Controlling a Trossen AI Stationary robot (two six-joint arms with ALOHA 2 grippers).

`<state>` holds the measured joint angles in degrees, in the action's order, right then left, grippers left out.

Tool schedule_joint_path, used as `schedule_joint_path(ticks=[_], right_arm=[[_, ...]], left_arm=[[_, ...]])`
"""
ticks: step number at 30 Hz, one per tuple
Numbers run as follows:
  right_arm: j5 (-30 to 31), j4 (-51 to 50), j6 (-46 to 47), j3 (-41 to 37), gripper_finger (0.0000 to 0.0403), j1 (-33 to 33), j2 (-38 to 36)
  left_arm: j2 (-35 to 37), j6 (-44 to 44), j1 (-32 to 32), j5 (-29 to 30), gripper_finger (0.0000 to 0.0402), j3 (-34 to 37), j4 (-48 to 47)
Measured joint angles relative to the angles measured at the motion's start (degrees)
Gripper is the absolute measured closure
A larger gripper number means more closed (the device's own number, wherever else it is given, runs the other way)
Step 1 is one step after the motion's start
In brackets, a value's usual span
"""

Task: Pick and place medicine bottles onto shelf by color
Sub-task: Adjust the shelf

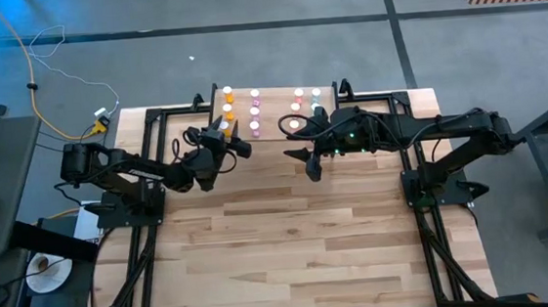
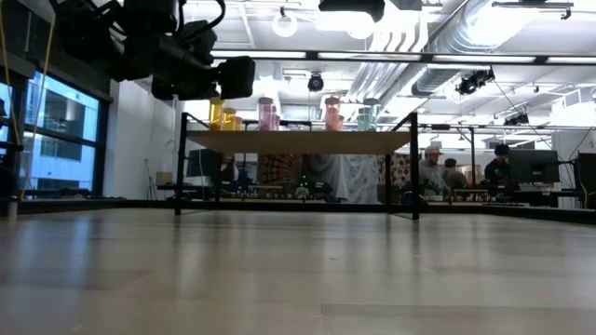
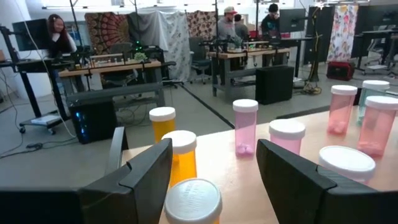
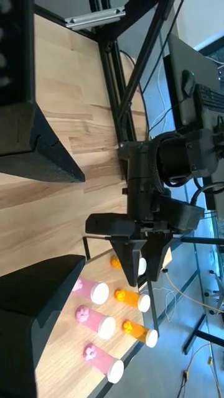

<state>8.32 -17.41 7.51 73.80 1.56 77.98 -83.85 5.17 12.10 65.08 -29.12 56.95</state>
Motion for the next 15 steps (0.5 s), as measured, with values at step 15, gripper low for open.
schedule_joint_path(ticks=[15], right_arm=[[-0.2, 0.0, 0.0, 0.0, 0.021, -1.7, 0.0]], left_arm=[[1.4, 3.0, 0.0, 0.1, 0.0177, -0.1, 2.0]])
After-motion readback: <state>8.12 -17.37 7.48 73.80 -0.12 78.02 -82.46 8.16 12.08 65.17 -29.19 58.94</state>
